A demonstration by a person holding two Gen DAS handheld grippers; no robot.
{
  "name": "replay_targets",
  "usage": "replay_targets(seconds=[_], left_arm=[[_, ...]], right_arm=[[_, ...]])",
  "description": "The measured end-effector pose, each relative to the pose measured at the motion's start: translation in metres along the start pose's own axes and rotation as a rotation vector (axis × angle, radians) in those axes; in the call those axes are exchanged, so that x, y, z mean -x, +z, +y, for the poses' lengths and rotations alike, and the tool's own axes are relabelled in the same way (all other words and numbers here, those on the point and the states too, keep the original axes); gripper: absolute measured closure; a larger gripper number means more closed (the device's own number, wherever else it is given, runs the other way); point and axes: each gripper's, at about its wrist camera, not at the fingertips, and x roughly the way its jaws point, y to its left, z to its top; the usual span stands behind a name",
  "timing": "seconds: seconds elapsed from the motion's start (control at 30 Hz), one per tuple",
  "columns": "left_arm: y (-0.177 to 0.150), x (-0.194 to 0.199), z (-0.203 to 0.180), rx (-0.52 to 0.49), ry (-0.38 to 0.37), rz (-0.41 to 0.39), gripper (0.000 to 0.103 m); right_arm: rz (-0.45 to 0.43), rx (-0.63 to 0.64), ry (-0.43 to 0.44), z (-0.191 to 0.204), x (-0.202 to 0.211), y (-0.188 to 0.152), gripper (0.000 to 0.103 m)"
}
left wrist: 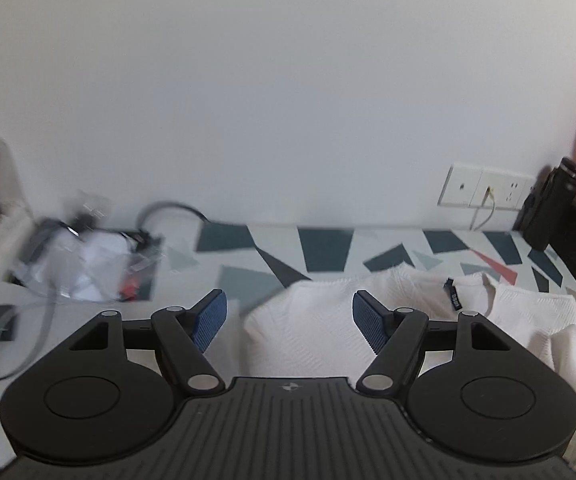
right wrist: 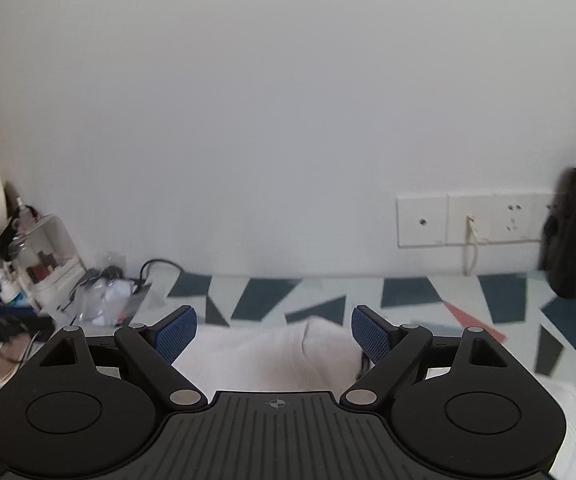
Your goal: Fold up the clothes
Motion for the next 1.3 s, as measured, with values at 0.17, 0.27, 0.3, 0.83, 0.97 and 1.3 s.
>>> replay_targets(seconds=[0.17, 0.27, 0.3, 0.83, 0.97, 1.3], left_arm=[[-0.011, -0.09, -0.005, -0.167, -0.028, 0.139, 0.032], [-0.02, -0.125, 0.002, -0.213, -0.042, 0.183, 0.032], [-0.023, -0.135, 0.006, -0.224, -0.047, 0.196, 0.032], [-0.025, -0.178, 0.058, -0.14, -0.182, 0.315, 0.081], [-0.027, -0.183, 0.059, -0.136, -0.188, 0.328, 0.081], [0.022, -0.168, 0.074, -0.177, -0.237, 0.18, 0.098]], right_arm=[[0.015, -0.089, -0.036, 0.004, -0.076, 0.031, 0.022], [0.069, -0.126, -0.081, 0.0, -0.124, 0.024, 0.022], [0.102, -0.13, -0.095, -0.002, -0.141, 0.016, 0.023], [0.317, -0.1, -0.092, -0.021, -0.259, -0.074, 0.036], [0.324, -0.106, -0.068, -0.021, -0.271, -0.077, 0.056], [0.217, -0.104, -0.052, -0.021, -0.257, -0.069, 0.1]])
